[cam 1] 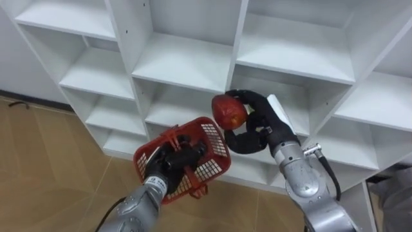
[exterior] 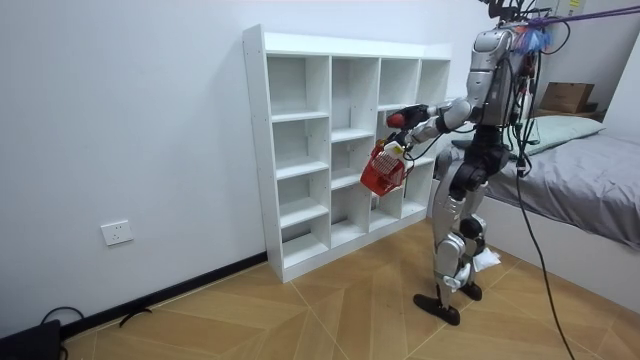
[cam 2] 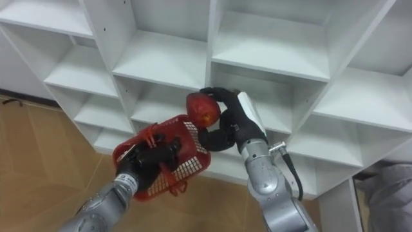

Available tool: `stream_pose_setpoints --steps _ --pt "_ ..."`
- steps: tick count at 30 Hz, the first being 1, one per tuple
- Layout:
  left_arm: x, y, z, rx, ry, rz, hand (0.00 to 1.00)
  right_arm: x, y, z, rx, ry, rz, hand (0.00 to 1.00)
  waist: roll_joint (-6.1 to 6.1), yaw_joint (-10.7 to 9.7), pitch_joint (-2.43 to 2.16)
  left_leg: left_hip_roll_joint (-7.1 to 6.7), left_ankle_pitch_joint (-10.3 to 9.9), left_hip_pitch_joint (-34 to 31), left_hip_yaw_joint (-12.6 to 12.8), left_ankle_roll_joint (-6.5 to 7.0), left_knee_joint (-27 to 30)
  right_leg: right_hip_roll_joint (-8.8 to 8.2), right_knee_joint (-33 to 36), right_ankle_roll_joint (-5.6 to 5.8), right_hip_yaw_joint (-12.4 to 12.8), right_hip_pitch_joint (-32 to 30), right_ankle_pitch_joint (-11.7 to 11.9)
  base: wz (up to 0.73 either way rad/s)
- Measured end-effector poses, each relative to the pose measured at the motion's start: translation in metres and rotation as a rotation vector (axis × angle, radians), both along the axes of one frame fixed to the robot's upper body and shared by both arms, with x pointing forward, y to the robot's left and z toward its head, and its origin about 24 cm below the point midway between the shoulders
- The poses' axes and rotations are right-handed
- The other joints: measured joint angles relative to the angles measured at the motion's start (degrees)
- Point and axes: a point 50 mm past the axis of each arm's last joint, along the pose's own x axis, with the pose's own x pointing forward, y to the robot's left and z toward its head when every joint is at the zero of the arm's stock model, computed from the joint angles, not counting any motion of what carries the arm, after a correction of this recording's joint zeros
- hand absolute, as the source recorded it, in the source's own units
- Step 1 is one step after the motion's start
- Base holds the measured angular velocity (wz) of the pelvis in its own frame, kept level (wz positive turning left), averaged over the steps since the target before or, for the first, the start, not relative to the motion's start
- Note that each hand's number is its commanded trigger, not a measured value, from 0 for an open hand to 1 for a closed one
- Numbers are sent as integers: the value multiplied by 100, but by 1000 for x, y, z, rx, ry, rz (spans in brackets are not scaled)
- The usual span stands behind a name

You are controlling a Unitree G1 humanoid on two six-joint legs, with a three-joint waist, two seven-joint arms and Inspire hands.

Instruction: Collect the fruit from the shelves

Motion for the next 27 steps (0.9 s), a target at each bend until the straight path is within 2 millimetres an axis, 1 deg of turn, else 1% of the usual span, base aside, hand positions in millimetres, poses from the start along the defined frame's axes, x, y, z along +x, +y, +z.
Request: stream_pose_setpoints --steps 3,7,11,22,27 --pt "0 0 0 0 3 7 100 -5 -2 -9 10 43 -14 100 20 0 4 1 -1 2 -1 1 0 0 3 0 4 0 0 0" --pt "1 1 0 -33 14 29 100 -14 -4 -29 62 149 -24 100 32 14 9 2 -18 68 23 14 -2 3 4 12 51 52 -7 -3" --pt "1 2 1 -54 19 44 100 -25 1 -40 73 211 15 100 33 8 9 -4 -23 64 40 23 -1 1 3 17 69 44 -5 -1" --pt "1 5 0 -63 24 55 100 -35 -1 -54 89 292 19 100 45 18 12 -8 -28 65 45 26 -3 -3 0 21 71 44 -6 0" --pt "1 5 0 -62 24 55 100 -37 -1 -56 86 302 30 100 62 25 11 -4 -32 65 54 25 -3 1 -3 21 79 39 -6 0"
